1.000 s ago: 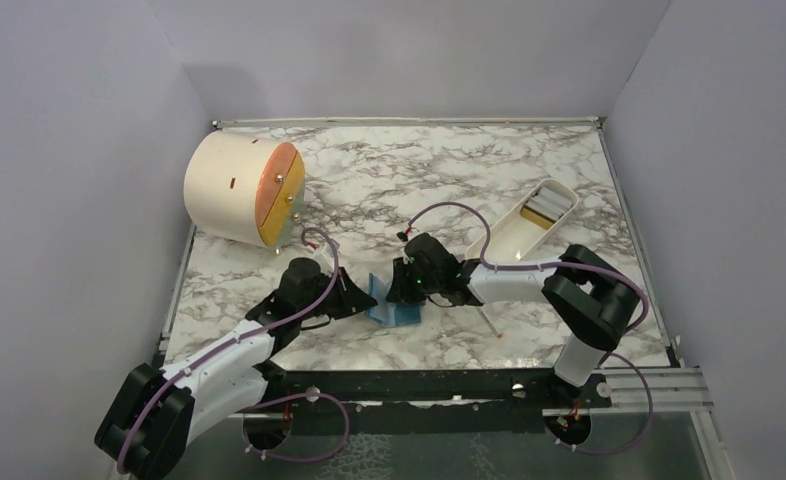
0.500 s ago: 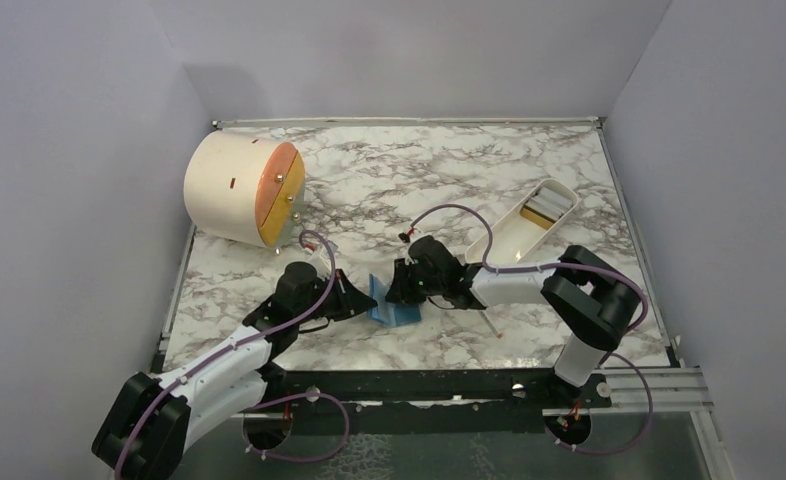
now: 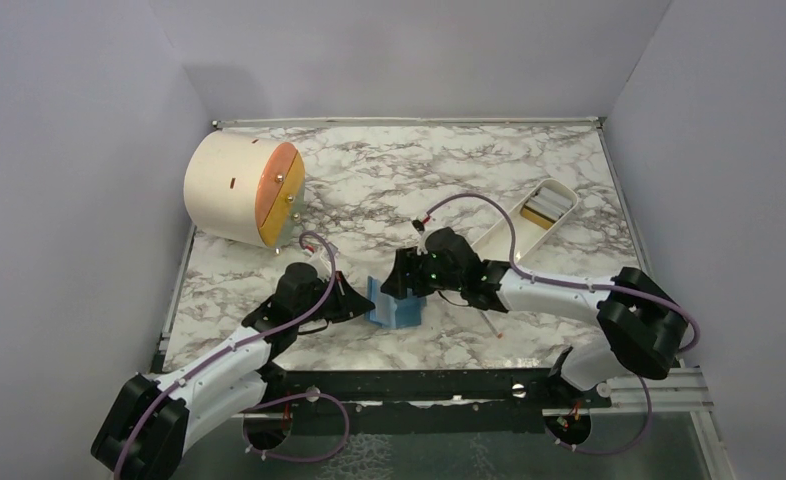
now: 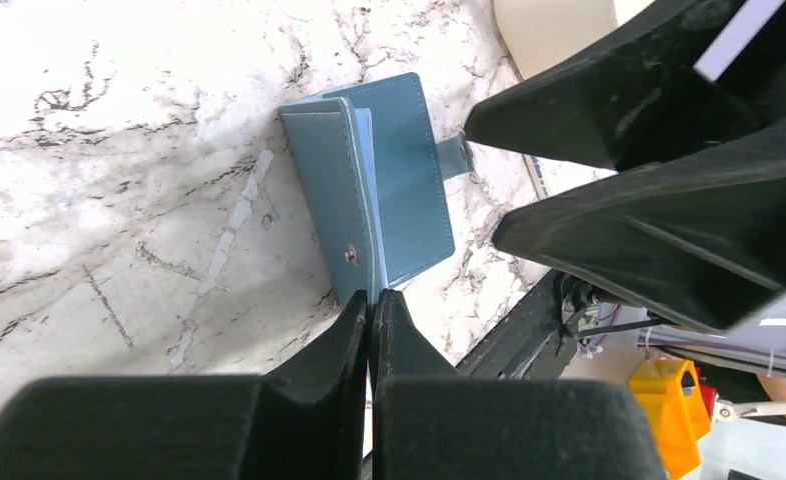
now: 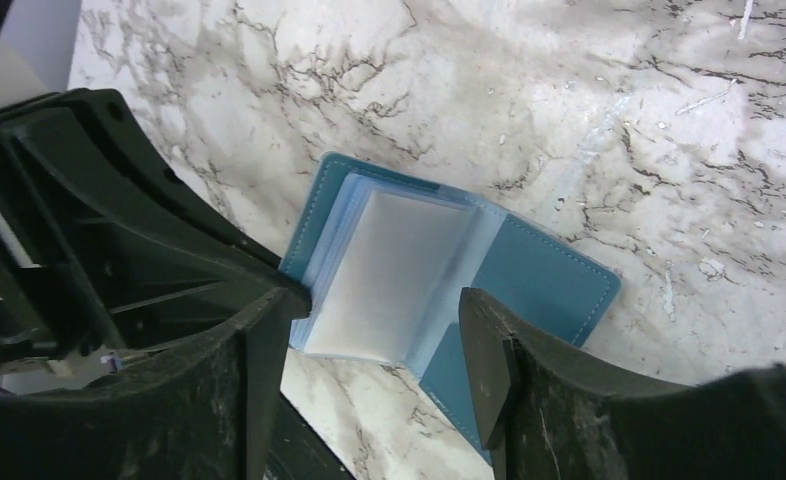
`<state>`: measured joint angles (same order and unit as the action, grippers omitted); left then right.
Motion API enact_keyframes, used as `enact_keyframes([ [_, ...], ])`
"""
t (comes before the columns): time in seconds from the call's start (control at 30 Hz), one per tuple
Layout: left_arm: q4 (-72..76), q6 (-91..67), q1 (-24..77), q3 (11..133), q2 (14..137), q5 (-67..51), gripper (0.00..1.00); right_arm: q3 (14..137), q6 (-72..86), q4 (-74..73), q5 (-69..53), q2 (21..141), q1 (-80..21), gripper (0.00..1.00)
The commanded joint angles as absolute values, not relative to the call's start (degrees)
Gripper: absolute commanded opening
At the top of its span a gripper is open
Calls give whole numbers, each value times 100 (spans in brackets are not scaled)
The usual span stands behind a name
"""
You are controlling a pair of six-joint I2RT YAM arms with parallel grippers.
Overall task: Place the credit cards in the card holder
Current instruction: Turn over the card holder at the center of the board.
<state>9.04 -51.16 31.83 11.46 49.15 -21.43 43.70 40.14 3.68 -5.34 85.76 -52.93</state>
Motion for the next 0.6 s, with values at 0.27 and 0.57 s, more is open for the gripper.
enact_keyframes([
  [0.27, 747, -4953, 3190, 1293, 4765, -1903, 0, 4992, 4241, 110, -631, 9064, -5326, 71],
  [0.57, 706, -4957, 3190, 1294, 4749, -1894, 0, 5228, 4247, 81, -558, 9589, -5326, 65],
])
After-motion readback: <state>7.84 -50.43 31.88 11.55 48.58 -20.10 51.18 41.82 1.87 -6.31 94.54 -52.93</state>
